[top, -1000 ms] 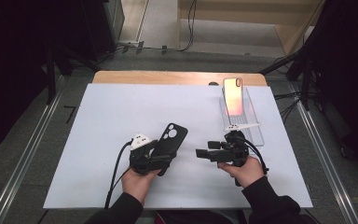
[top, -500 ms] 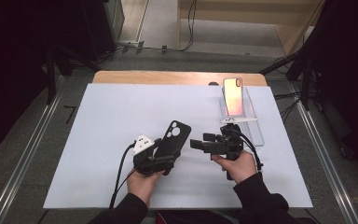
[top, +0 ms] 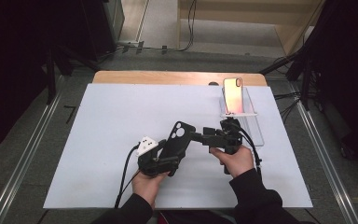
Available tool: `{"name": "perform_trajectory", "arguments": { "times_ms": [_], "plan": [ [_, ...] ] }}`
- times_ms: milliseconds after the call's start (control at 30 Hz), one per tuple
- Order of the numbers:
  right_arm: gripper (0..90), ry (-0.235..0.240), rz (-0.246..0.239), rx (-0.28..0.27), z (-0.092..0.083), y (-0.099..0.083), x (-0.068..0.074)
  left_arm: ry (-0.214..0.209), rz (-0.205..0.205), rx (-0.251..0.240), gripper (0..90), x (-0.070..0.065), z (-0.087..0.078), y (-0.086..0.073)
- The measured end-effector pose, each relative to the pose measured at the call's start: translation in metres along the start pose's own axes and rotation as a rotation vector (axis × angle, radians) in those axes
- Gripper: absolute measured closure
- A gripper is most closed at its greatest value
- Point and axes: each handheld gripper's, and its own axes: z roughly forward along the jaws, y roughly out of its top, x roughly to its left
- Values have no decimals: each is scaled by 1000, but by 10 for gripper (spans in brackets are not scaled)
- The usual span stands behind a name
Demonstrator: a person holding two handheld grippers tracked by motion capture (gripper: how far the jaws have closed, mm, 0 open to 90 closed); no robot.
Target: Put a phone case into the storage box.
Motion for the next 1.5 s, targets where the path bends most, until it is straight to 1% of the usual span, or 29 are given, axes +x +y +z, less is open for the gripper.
{"name": "perform_trajectory", "arguments": {
  "times_ms": [33,67,133,167,233,300,467,533,567,633,767,800,867,967,1100,1133,1167,1200,1400,1467,1500],
  "plan": [
    [233,-2,4,-1,1,1,0,1,3,-6,148,0,0,-1],
    [235,-3,2,-2,2,1,0,0,-1,-11,148,0,1,-2],
    [236,-6,11,0,4,2,0,0,-13,-12,148,0,1,-3],
    [239,-7,13,-1,5,3,0,0,-12,-12,148,-1,1,-4],
    [242,-9,15,-5,7,4,0,10,6,-22,148,-3,0,-4],
    [250,-10,20,-3,10,5,-1,6,13,-33,148,-4,0,-4],
    [265,-8,30,-12,16,7,-2,22,54,-78,148,-6,-1,-7],
    [278,-1,38,-12,18,8,-1,24,60,-77,148,-6,-1,-7],
    [282,0,39,-14,20,8,-1,27,63,-84,148,-6,-1,-8],
    [296,4,42,-16,22,9,-1,18,66,-101,148,-7,-2,-9],
    [324,16,55,-16,27,10,0,25,82,-127,148,-11,-3,-9],
    [344,21,58,-16,28,11,0,31,87,-127,148,-12,-4,-8],
    [387,31,70,-13,29,10,1,29,89,-130,148,-13,-4,-8],
    [472,46,82,-17,30,10,2,16,65,-133,148,-14,-4,-9],
    [603,74,94,-35,29,10,2,1,56,-144,147,-15,-4,-10],
    [648,79,97,-34,29,10,2,0,54,-146,147,-15,-5,-10],
    [673,76,95,-34,29,10,2,-4,49,-149,147,-15,-5,-9],
    [682,77,99,-36,28,10,3,-8,43,-147,146,-15,-4,-9],
    [725,110,110,-41,26,10,3,-23,39,-149,145,-15,-4,-10],
    [737,128,131,-30,25,11,2,-30,35,-144,143,-14,-4,-10],
    [741,137,131,-24,25,12,2,-31,38,-145,143,-14,-3,-10]
  ]
}}
